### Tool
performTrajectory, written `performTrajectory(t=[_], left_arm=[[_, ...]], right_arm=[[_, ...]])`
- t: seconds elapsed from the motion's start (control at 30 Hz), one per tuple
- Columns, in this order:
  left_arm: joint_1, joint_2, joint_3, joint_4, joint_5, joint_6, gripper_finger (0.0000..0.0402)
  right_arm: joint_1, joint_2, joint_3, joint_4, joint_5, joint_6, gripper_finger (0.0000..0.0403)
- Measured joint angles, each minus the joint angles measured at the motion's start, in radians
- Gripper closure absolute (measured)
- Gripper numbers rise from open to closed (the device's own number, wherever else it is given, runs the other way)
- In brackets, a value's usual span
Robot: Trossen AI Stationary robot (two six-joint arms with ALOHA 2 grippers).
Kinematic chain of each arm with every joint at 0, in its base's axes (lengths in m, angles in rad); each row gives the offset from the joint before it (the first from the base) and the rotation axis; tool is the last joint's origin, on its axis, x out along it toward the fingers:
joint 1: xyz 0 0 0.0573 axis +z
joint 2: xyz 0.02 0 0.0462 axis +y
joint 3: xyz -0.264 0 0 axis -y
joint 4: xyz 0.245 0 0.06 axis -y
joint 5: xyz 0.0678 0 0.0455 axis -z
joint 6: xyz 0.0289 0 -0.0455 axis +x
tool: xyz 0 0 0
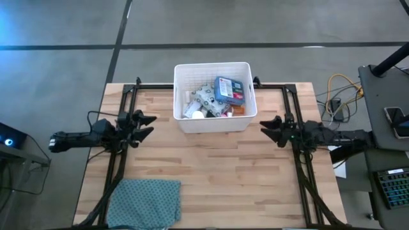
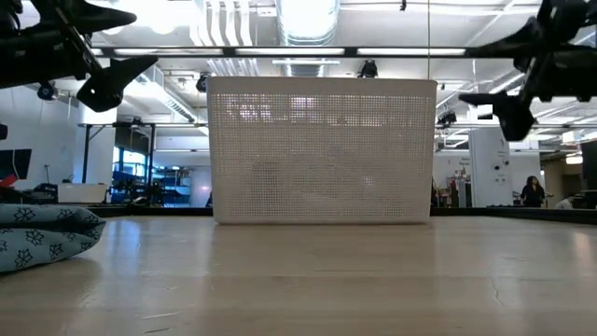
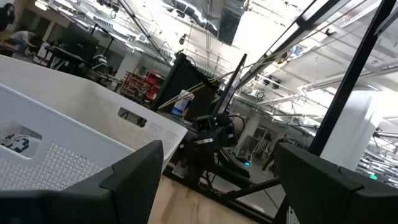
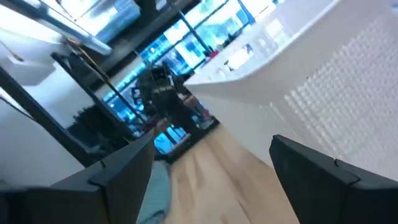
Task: Pick & place medical supplies in basket/bin
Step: Return to Home Position
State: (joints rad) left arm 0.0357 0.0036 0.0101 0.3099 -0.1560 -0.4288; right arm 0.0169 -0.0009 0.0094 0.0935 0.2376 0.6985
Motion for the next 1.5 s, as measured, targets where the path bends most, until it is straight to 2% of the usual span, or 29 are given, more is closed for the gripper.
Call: performTrajectory(t=[0.13,0.47,0.77,1.2,1.5], left_arm=[[0.000,0.000,0.000,0.000,-0.001,0.000,0.0114],[-0.002,0.000,-0.001,0.000,0.000,0.000,0.0114],[-0.002,-0.001,-0.001,0.000,0.000,0.000,0.0114],[-0.001,0.000,0.000,0.000,0.000,0.000,0.0114],[-0.001,0.095,0.000,-0.003,-0.001,0.000,0.0114]], right_arm=[[0.005,0.000,0.000,0.089,-0.009,-0.001,0.0102],[0.006,0.000,0.000,0.084,-0.004,-0.001,0.0102],[0.095,0.000,0.000,0.083,-0.003,-0.002,0.0094],[0.074,0.001,0.000,0.082,-0.002,-0.002,0.0106],[0.064,0.001,0.000,0.075,-0.002,-0.002,0.0098]])
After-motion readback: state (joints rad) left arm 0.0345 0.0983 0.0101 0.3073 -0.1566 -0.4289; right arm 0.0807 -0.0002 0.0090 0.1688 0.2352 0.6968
